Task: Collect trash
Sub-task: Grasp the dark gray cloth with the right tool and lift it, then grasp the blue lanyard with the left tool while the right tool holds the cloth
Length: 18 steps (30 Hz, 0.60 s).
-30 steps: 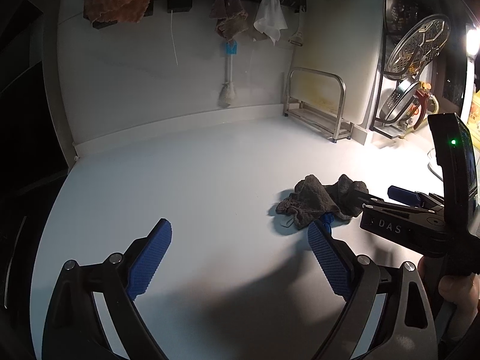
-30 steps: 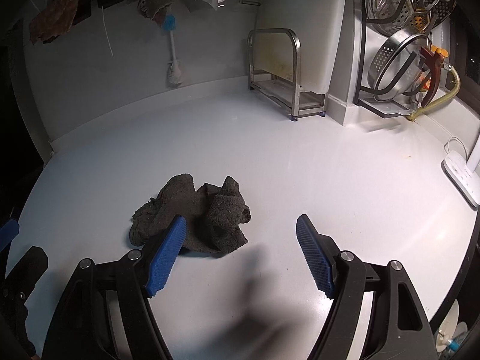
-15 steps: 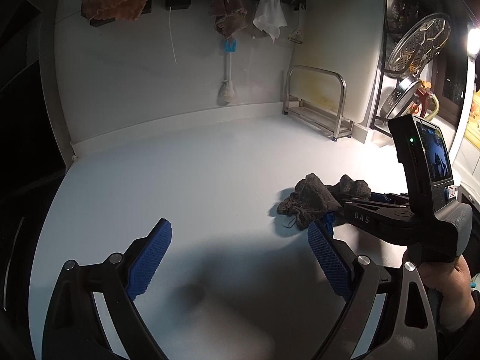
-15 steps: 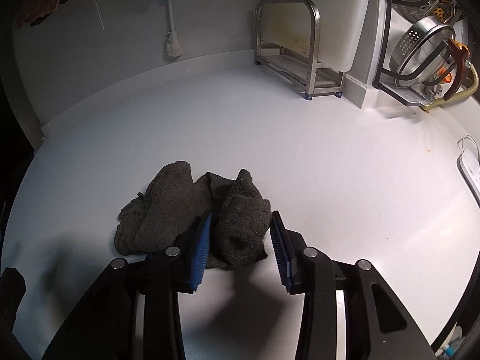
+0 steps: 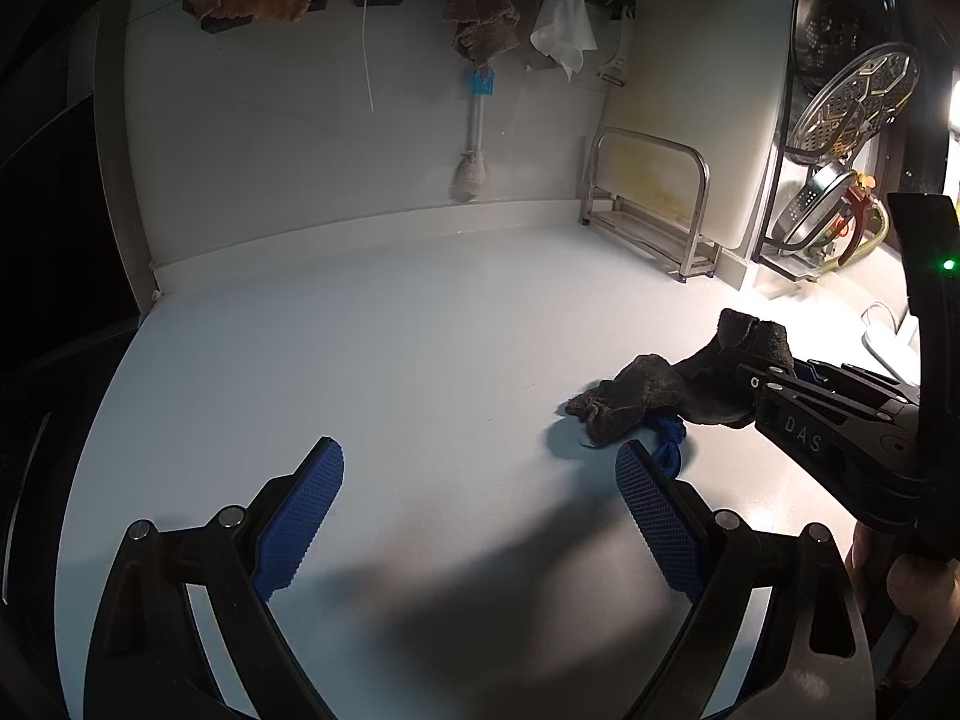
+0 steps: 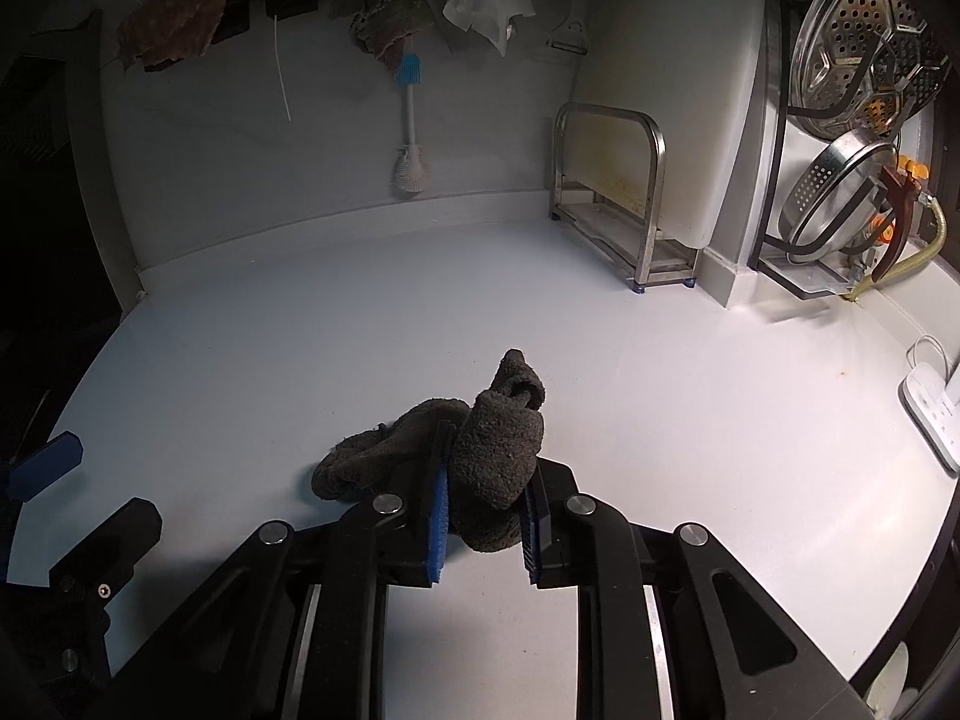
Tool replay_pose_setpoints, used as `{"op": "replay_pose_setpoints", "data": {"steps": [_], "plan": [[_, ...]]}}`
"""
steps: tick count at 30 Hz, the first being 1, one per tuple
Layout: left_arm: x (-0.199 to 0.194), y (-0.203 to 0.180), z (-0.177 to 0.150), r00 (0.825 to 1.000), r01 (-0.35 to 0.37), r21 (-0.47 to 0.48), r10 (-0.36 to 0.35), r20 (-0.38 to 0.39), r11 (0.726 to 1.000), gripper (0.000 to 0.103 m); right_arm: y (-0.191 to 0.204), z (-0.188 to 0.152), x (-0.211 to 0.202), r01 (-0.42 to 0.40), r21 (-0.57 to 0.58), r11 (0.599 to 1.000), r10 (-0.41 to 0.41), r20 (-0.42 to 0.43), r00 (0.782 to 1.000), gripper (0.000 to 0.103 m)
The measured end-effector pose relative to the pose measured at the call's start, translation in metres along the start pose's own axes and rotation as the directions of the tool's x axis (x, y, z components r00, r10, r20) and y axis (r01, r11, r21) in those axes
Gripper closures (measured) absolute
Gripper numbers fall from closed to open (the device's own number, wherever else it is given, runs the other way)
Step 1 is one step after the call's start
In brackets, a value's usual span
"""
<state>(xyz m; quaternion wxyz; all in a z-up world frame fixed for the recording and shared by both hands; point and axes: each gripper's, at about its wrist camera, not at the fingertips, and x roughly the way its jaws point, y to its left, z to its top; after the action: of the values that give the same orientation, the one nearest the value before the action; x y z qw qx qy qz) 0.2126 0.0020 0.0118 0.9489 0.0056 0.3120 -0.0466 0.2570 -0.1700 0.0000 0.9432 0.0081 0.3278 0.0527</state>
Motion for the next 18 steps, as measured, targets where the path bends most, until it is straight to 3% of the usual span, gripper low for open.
{"op": "replay_pose_setpoints", "data": {"steps": [8,18], "plan": [[-0.02,0.002,0.0,1.0,0.011,0.002,-0.011,0.013,1.0,0.012,-0.005,0.012,-0.056,-0.006,0.038,0.999,0.002,0.113,0.994,0.086],[-0.025,-0.029,-0.009,0.998,0.063,0.033,-0.063,-0.007,0.997,0.012,-0.04,0.013,-0.114,0.057,0.084,0.995,-0.072,0.188,0.979,0.086]]}}
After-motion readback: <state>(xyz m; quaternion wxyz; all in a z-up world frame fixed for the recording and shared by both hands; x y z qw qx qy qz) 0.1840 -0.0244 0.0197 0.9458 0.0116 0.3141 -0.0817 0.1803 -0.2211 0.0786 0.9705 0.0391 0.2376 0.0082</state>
